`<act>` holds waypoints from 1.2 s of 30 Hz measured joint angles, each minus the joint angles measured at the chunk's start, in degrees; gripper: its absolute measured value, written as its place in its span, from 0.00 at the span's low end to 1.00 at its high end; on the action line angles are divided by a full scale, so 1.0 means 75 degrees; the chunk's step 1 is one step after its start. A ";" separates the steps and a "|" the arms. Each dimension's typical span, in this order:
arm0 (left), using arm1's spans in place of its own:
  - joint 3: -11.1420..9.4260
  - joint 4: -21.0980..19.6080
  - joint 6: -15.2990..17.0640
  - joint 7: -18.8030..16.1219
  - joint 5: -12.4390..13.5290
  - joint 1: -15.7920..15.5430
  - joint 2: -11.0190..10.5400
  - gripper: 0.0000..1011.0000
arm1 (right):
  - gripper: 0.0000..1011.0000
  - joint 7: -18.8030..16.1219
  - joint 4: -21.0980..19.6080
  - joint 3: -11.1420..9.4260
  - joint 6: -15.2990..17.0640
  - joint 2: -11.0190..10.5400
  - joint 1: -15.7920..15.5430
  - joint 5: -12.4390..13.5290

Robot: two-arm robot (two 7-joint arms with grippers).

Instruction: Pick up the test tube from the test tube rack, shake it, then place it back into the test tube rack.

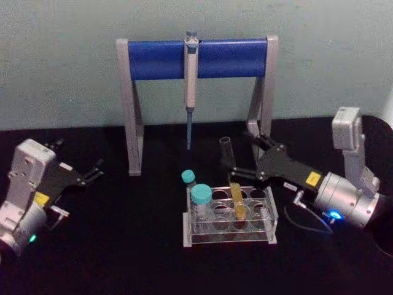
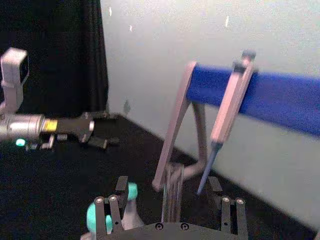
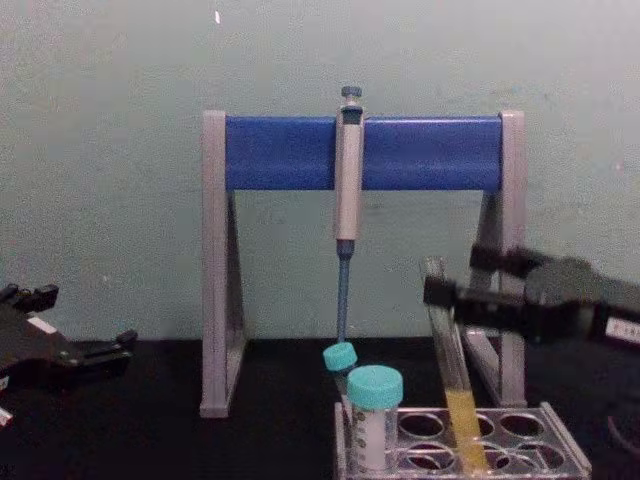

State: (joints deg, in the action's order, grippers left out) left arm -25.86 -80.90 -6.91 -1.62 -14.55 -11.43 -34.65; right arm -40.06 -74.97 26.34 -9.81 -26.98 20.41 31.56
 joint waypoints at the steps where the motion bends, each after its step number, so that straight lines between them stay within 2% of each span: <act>1: 0.0000 0.0000 0.0000 0.0000 0.0000 0.0000 0.0000 0.99 | 0.99 0.0056 -0.0091 -0.0044 -0.0052 -0.0003 -0.0043 -0.0001; 3: 0.0000 0.0000 0.0000 0.0000 0.0000 0.0000 0.0000 0.99 | 0.99 0.0192 -0.0298 -0.0150 -0.0170 -0.0011 -0.0147 -0.0004; 5: 0.0000 0.0000 0.0000 0.0000 0.0000 0.0000 0.0000 0.99 | 0.99 0.0550 -0.0703 -0.0406 -0.0418 -0.0006 -0.0383 -0.0055; 6: 0.0000 0.0000 0.0000 0.0000 0.0000 0.0000 0.0000 0.99 | 0.99 0.0550 -0.0703 -0.0406 -0.0418 -0.0006 -0.0383 -0.0055; 11: 0.0000 0.0000 0.0000 0.0000 0.0000 0.0000 0.0000 0.99 | 0.99 0.1695 -0.1363 -0.0840 -0.0567 0.0040 -0.0813 -0.0596; 14: 0.0000 0.0000 0.0000 0.0000 0.0000 0.0000 0.0000 0.99 | 0.99 0.2732 -0.1682 -0.1070 -0.0250 0.0128 -0.1070 -0.1164; 18: 0.0000 0.0000 0.0000 0.0000 0.0000 0.0000 0.0000 0.99 | 0.99 0.3445 -0.1778 -0.1217 0.0200 0.0251 -0.1219 -0.1490; 19: 0.0000 0.0000 0.0000 0.0000 0.0000 0.0000 0.0000 0.99 | 0.99 0.3746 -0.1783 -0.1273 0.0445 0.0320 -0.1276 -0.1616; 22: 0.0000 0.0000 0.0000 0.0000 0.0000 0.0000 0.0000 0.99 | 0.99 0.4216 -0.1758 -0.1365 0.0899 0.0455 -0.1367 -0.1803; 29: 0.0000 0.0000 0.0000 0.0000 0.0000 0.0000 0.0000 0.99 | 0.99 0.4755 -0.1574 -0.1431 0.1841 0.0676 -0.1471 -0.2076; 31: 0.0000 0.0000 0.0000 0.0000 0.0000 0.0000 0.0000 0.99 | 0.99 0.4799 -0.1506 -0.1432 0.2108 0.0721 -0.1488 -0.2125; 36: 0.0000 0.0000 0.0000 0.0000 0.0000 0.0000 0.0000 0.99 | 0.99 0.4754 -0.1369 -0.1423 0.2404 0.0785 -0.1504 -0.2180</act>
State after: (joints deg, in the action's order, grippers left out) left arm -25.86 -80.90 -6.91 -1.62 -14.55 -11.43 -34.65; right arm -4.41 -85.24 15.67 8.21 -21.08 9.13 15.21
